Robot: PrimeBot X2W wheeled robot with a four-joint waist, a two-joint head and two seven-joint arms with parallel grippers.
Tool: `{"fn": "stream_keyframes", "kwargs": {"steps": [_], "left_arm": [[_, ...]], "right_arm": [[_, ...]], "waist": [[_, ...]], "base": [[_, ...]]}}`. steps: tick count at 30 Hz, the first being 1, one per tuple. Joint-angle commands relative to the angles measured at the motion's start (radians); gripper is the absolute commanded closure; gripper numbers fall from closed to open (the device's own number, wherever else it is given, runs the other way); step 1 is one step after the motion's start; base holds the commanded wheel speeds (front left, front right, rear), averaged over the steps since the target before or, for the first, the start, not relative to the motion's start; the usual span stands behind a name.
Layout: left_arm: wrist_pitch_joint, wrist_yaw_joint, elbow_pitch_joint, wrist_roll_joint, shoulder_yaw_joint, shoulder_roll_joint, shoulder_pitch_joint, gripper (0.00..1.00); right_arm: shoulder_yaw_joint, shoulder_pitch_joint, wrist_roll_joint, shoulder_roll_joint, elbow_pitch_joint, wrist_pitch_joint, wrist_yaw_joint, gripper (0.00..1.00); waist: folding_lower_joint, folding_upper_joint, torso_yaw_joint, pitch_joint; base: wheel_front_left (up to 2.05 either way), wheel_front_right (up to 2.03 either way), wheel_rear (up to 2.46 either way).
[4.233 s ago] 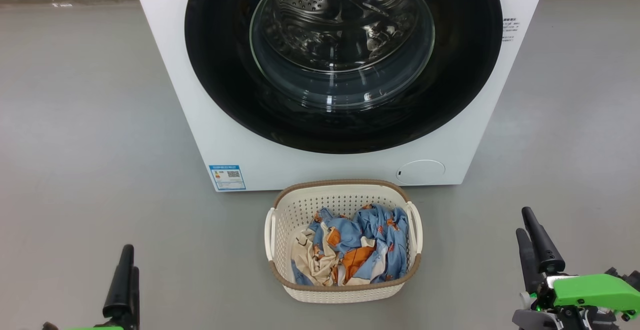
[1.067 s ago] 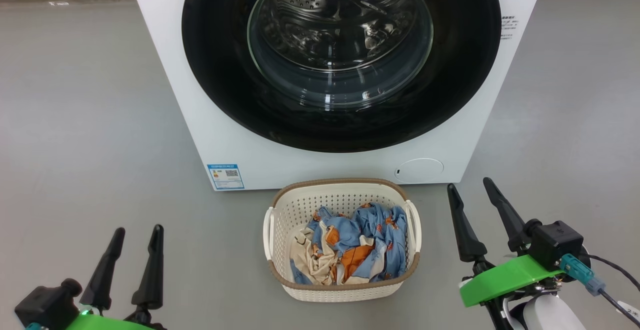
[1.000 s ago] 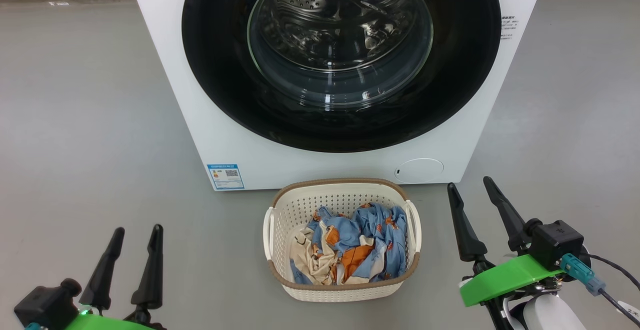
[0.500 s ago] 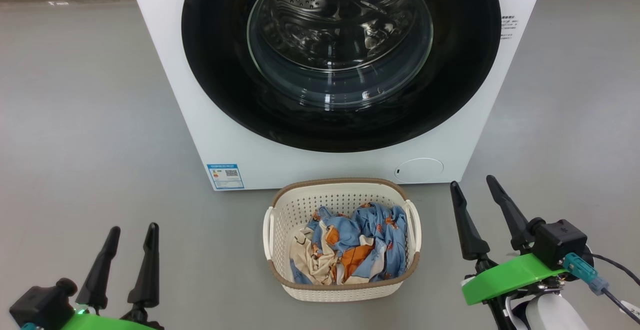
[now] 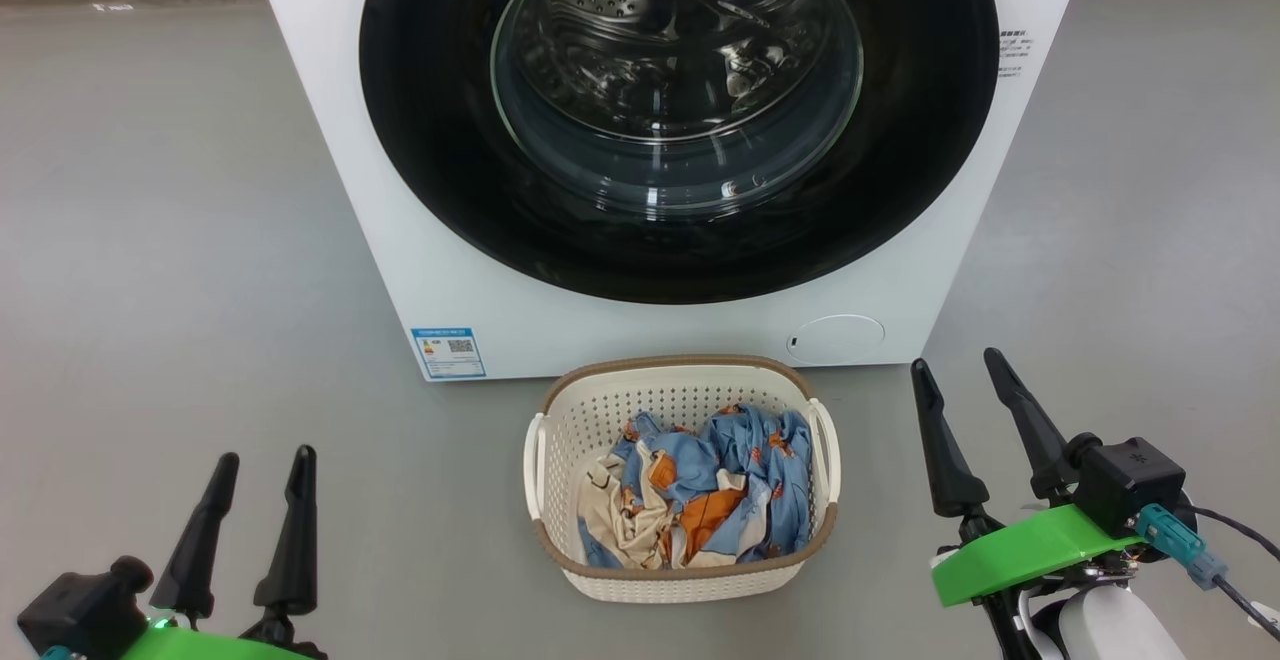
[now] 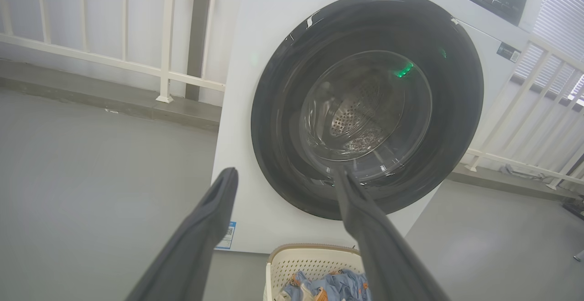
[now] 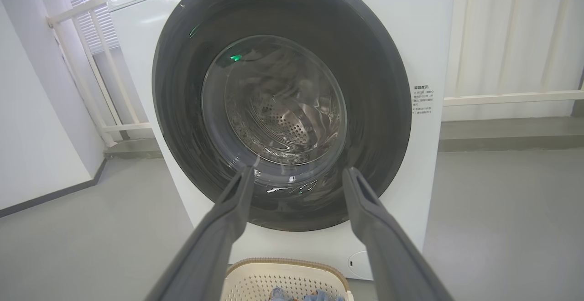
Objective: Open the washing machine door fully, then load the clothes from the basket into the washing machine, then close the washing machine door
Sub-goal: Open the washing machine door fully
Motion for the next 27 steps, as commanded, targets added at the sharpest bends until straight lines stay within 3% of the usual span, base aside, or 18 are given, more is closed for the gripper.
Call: {"fn": "stream_keyframes", "kwargs": {"steps": [1, 15, 27], "left_arm": [[-0.011, -0.005, -0.019, 0.016, 0.039, 0.030, -0.054, 0.00], [-0.011, -0.005, -0.026, 0.032, 0.050, 0.037, -0.062, 0.00], [-0.011, -0.005, -0.023, 0.031, 0.051, 0.037, -0.062, 0.00]], "right_arm": [[0.022, -0.026, 0.004, -0.007, -0.024, -0.012, 0.006, 0.00], [0.019, -0.031, 0.007, -0.007, -0.024, -0.012, 0.006, 0.00], [0.015, -0.032, 0.008, -0.007, -0.021, -0.012, 0.006, 0.00]], "waist": [[0.0001, 0.0000, 0.000, 0.002], [0.0000, 0.0000, -0.001, 0.006], [0.0000, 0.0000, 0.001, 0.004]], "base": [[0.00, 0.00, 0.00], [0.13, 0.13, -0.25], [0.92, 0.92, -1.83]]}}
